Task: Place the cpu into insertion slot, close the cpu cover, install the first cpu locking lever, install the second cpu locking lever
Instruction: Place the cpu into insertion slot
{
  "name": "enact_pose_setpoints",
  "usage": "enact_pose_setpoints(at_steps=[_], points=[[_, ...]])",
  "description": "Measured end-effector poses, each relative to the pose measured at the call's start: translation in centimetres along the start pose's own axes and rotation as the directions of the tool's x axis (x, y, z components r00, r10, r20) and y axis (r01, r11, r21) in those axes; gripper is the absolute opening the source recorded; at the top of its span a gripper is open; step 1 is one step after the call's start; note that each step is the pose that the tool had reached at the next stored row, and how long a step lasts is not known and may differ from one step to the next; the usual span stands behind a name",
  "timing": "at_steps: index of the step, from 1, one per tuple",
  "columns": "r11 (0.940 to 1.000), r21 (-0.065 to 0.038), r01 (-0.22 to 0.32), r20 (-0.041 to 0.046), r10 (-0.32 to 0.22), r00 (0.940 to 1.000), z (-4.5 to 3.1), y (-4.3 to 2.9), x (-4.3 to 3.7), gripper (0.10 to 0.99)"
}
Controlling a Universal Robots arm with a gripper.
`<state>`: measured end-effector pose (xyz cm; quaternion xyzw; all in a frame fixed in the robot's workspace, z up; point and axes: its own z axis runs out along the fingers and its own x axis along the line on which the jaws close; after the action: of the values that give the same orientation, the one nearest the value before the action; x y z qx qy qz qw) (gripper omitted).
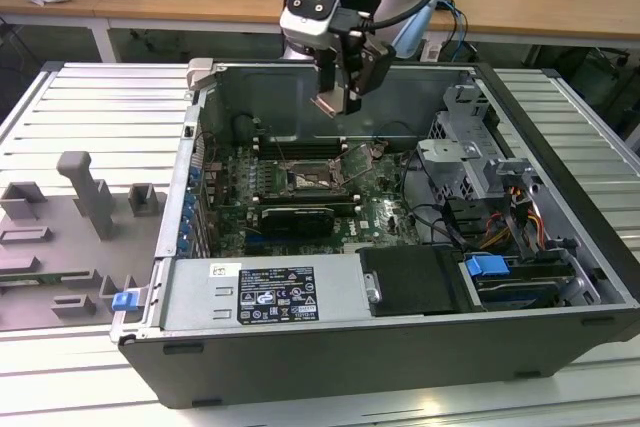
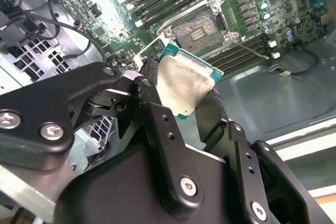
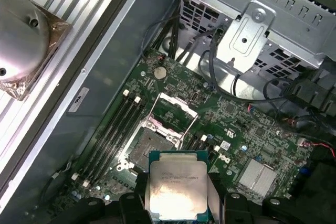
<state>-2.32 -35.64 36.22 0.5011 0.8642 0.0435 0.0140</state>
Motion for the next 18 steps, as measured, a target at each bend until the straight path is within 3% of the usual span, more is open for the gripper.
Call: enact_pose_setpoints(at_steps=[11, 12, 16, 18], points=[[0.9974, -0.002, -0.072, 0.0064, 0.072, 0.9974, 0.52, -0.05, 0.0, 0.525], [0.9936, -0.003, -0.113, 0.0101, 0.113, 0.9935, 0.76, -0.08, -0.01, 0.525], [0.9802, -0.006, -0.198, 0.0173, 0.198, 0.98, 1.14, -0.11, -0.02, 0.525], [0.9683, -0.008, -0.25, 0.0218, 0.25, 0.9681, 1.43, -0.13, -0.02, 0.525]])
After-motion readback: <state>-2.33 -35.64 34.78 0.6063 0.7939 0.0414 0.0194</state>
